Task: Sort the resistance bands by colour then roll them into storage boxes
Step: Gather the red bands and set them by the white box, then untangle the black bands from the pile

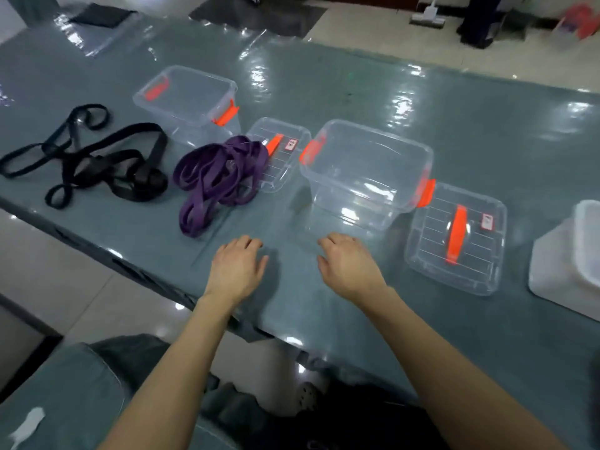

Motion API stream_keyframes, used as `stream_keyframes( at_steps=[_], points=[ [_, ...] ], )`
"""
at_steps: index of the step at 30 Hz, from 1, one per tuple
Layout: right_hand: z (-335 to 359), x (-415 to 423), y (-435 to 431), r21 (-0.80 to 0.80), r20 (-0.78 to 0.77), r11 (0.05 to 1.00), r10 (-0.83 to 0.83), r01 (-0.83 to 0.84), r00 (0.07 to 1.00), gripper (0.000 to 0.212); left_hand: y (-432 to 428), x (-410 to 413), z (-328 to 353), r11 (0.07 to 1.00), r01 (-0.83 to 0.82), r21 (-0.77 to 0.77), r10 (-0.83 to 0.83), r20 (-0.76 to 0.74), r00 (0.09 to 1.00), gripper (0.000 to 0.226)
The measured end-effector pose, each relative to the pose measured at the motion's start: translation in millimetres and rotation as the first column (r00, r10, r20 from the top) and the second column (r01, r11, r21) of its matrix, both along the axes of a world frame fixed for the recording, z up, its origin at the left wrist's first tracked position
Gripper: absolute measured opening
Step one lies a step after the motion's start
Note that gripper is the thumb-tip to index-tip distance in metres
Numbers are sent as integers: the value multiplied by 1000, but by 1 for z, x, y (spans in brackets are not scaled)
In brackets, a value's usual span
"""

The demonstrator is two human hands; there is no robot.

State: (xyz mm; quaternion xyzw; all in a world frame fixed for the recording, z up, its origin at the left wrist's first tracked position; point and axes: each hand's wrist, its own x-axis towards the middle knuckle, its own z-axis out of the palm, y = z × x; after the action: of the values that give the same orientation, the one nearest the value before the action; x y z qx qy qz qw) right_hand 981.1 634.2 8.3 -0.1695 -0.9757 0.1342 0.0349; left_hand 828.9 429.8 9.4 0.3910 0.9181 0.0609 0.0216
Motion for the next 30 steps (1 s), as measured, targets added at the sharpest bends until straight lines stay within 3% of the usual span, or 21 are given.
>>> stream_keyframes(
  at_steps=[11,20,23,27,30],
  points=[
    [-5,-190,-53,-55,-25,986,158,-159,987,28,-99,-139,-3,981,-186,-48,185,-40,982,34],
    [-11,-371,-154,-31,-110,980,191,-196,975,21,-226,-365,-54,954,-283,-103,290,72,954,50],
    [-19,-431,-200,-115,-61,980,157,-163,986,41,-262,-440,-69,937,-319,-140,338,144,930,60],
    [-36,-506,-237,-139,95,989,60,-46,994,78,-283,-508,-84,946,-312,-85,321,133,938,74],
    [-52,-535,-243,-121,215,987,-73,101,974,80,-280,-529,-95,946,-322,-26,322,163,933,85]
  ],
)
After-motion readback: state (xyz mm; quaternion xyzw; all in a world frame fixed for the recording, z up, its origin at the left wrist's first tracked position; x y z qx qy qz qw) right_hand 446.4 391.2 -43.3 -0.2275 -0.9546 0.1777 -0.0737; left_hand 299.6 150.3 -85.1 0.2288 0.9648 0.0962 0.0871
